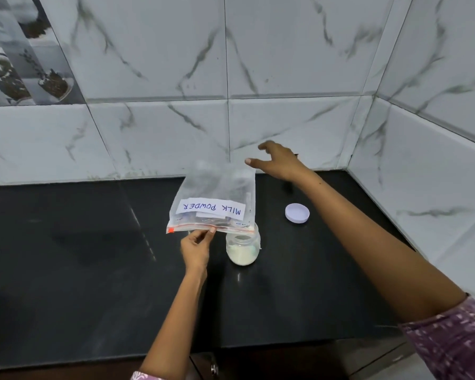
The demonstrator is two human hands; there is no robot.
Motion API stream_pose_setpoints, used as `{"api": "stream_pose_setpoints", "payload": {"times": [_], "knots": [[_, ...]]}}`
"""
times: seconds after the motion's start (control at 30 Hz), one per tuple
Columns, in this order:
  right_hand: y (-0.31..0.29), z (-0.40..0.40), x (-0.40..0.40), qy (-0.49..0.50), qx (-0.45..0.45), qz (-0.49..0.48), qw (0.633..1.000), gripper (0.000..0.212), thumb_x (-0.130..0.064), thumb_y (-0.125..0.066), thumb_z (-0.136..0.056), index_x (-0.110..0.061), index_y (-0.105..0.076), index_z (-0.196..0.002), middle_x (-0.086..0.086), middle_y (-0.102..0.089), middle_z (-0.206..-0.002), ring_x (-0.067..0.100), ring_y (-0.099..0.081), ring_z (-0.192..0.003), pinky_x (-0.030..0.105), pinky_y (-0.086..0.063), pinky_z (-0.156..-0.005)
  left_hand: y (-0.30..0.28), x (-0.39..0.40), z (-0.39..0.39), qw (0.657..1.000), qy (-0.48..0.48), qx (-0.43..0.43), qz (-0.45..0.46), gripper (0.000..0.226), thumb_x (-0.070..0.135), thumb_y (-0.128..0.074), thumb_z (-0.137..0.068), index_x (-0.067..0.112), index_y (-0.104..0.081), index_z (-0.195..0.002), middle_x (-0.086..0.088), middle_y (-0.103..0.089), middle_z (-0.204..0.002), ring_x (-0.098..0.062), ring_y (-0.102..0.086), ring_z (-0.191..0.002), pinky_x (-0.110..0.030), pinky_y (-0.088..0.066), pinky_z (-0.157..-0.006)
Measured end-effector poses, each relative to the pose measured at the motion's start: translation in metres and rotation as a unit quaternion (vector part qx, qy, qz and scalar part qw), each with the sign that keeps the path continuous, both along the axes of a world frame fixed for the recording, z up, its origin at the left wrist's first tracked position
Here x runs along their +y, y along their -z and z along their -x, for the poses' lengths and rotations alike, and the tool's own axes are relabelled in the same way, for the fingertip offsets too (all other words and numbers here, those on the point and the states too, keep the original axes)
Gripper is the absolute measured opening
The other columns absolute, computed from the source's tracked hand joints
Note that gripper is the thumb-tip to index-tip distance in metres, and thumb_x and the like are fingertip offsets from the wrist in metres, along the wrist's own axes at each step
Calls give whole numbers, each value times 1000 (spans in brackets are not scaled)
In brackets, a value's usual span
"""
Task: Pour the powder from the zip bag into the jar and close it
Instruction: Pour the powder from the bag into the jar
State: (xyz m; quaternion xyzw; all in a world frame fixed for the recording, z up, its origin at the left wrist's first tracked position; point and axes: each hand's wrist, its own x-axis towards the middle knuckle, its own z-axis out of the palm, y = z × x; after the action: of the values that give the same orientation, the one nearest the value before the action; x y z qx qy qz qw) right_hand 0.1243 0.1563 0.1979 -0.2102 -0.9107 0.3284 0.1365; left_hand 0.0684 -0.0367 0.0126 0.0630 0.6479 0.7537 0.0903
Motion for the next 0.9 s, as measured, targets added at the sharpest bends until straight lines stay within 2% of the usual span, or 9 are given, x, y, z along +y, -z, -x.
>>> {"api": "stream_pose_setpoints", "payload": {"times": [0.17, 0.27, 0.37, 0.43, 0.53, 0.63, 0.77, 0.83, 0.9], "knots": [[57, 6, 10, 63, -104, 195, 973, 62, -51, -49, -91, -6, -45, -134, 14, -51, -135, 25, -51, -117, 34, -39, -91, -1, 1, 0, 1000, 15, 17, 8, 9, 15, -71, -82, 19, -74, -90, 2, -74, -93, -8, -66, -94, -24, -48, -87], [86, 9, 5, 71, -172, 280, 942, 74, -56, -47, -90, -9, -29, -144, 17, -53, -133, 27, -55, -117, 43, -40, -102, -4, 2, 1, 999, 23, 27, 20, 11, 13, -71, -82, 20, -74, -91, 6, -74, -92, -6, -66, -96, -23, -49, -88], [105, 15, 2, 77, -155, 390, 904, 85, -50, -51, -91, -9, -3, -148, 25, -47, -139, 35, -49, -126, 50, -35, -109, -4, 2, 3, 999, 29, 33, 29, 12, 12, -71, -82, 23, -73, -88, 11, -73, -88, -4, -66, -93, -17, -47, -81], [112, 18, 1, 81, -131, 450, 880, 88, -42, -55, -91, -9, 3, -148, 25, -46, -141, 36, -48, -128, 49, -36, -109, -5, 0, 4, 998, 37, 39, 36, 13, 13, -71, -82, 25, -73, -86, 14, -73, -85, 0, -66, -90, -11, -46, -77], [120, 22, -2, 98, -65, 518, 847, 78, -25, -64, -88, -4, -17, -147, 18, -58, -131, 27, -60, -109, 38, -49, -85, -7, -1, 5, 996, 45, 53, 53, 15, 13, -70, -82, 28, -73, -85, 17, -73, -86, 5, -66, -89, -7, -47, -72], [120, 28, -5, 124, 9, 566, 815, 66, -15, -69, -83, 1, -36, -138, 18, -62, -123, 25, -65, -90, 35, -52, -62, -9, -2, 4, 994, 49, 64, 72, 17, 14, -70, -82, 31, -73, -83, 18, -72, -86, 7, -65, -88, -4, -47, -69], [110, 33, 0, 109, 95, 621, 770, 64, -20, -74, -79, 1, -43, -131, 20, -63, -121, 32, -65, -103, 45, -55, -80, -9, -2, 7, 994, 41, 58, 86, 17, 14, -71, -82, 31, -73, -78, 19, -72, -82, 5, -66, -84, -8, -47, -71], [101, 32, 4, 75, 113, 618, 774, 43, -23, -71, -81, -3, -57, -116, 15, -66, -111, 28, -66, -93, 43, -53, -84, -8, -3, 9, 994, 38, 54, 93, 11, 14, -71, -82, 25, -74, -80, 7, -75, -82, 2, -66, -76, -14, -47, -71], [89, 31, 8, 47, 135, 602, 786, 31, -24, -70, -83, -10, -61, -109, 9, -67, -102, 23, -66, -88, 42, -54, -85, -7, -4, 11, 992, 30, 50, 108, 5, 15, -72, -81, 14, -76, -83, -9, -75, -83, 0, -59, -65, -19, -46, -66]]}}
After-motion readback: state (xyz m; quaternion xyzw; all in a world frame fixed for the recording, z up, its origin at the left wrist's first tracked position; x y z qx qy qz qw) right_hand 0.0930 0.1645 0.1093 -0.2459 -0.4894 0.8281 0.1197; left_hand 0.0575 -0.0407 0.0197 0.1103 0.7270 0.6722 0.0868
